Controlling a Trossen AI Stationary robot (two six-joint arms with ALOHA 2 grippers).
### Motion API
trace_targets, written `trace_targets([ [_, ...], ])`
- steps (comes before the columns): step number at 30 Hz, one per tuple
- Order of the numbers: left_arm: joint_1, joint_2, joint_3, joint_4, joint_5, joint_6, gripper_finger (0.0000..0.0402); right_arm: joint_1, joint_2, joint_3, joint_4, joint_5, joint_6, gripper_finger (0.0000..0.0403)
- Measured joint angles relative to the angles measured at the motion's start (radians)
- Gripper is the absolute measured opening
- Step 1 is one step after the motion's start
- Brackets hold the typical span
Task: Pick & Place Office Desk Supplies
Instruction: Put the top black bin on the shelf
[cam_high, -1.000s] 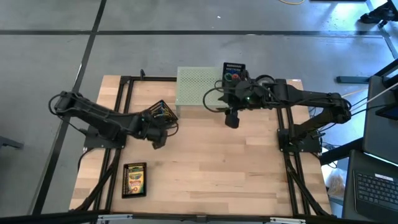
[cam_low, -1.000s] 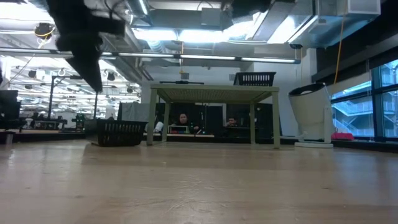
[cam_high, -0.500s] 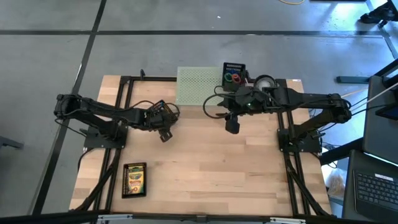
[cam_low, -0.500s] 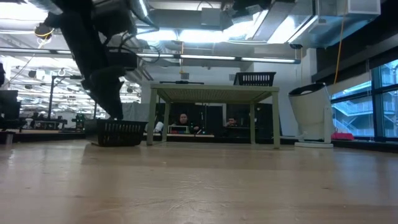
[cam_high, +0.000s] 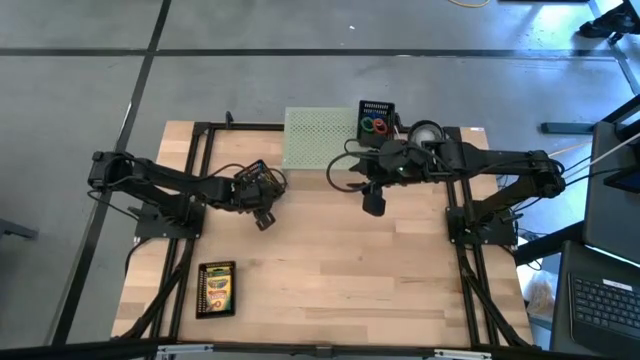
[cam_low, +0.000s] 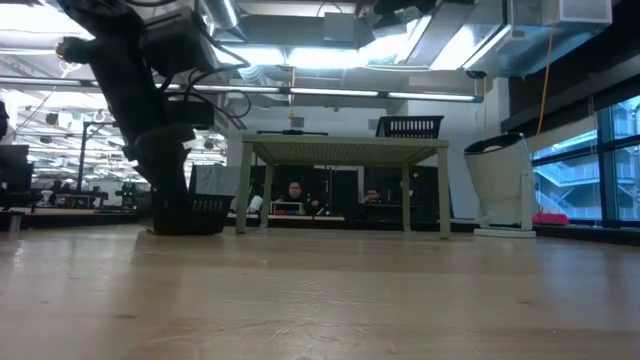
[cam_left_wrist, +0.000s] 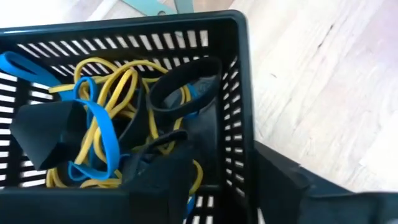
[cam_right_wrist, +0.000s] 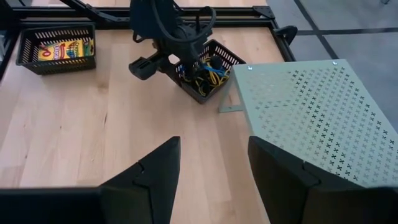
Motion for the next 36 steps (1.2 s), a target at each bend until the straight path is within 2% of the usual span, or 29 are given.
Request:
trace_targets([
  [7,-0.019,0.000,0.000,-0.001,0.022,0.002,0.0022,0.000,0.000,0.000,0.000,0.000,0.004,0.0191],
  [8,-0.025,0.000,0.000,-0.003,0.027,0.000,0.0013,0.000,0.000,0.000,-0.001,0.000,0.004,0.0191],
  [16,-0.114,-0.015,0.000,-0.021,0.042,-0.049,0.0007,0.000,0.000,0.000,-0.002,0.000,0.007,0.0191],
  [22,-0.205,-0.071,0.006,-0.052,0.037,-0.094,0.0006,0.000,0.000,0.000,-0.002,0.000,0.007,0.0191],
  [29,-0.329,-0.115,0.127,-0.232,-0.024,-0.161,0.0005,0.000,0.000,0.000,-0.002,0.000,0.007,0.0191],
  [36,-0.474,-0.114,0.260,-0.266,-0.071,-0.161,0.0004,0.000,0.000,0.000,-0.002,0.000,0.007,0.0191],
])
